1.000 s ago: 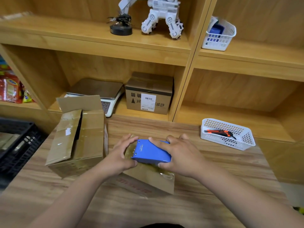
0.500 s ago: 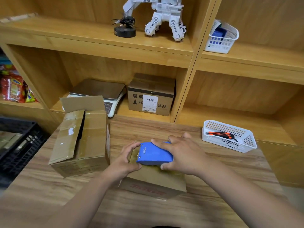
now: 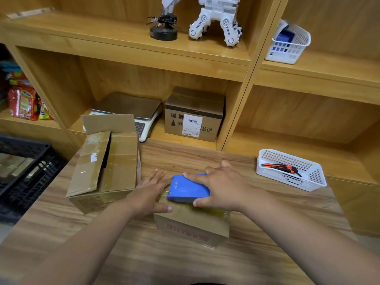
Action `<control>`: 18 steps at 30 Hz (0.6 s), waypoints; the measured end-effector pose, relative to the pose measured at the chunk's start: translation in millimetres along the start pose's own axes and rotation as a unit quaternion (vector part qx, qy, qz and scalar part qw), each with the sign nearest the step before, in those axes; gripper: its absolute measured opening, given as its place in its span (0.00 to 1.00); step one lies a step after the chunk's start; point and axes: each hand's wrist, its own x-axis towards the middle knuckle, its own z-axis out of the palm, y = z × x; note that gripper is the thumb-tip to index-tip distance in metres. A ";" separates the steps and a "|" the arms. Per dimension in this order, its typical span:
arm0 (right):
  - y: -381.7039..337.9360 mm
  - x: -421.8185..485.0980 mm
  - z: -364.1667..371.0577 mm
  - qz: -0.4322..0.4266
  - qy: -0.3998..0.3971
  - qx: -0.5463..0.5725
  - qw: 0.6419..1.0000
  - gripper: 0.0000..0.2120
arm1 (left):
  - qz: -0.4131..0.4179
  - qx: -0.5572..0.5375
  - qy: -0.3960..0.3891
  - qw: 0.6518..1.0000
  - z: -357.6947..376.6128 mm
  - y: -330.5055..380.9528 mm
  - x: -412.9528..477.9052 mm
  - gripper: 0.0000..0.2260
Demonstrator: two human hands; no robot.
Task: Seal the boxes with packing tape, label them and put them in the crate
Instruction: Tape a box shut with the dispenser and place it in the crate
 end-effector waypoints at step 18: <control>97.0 -106.4 21.8 0.081 -0.026 0.128 0.988 0.30 | -0.024 -0.014 -0.057 0.998 -5.1 6.1 3.7 0.41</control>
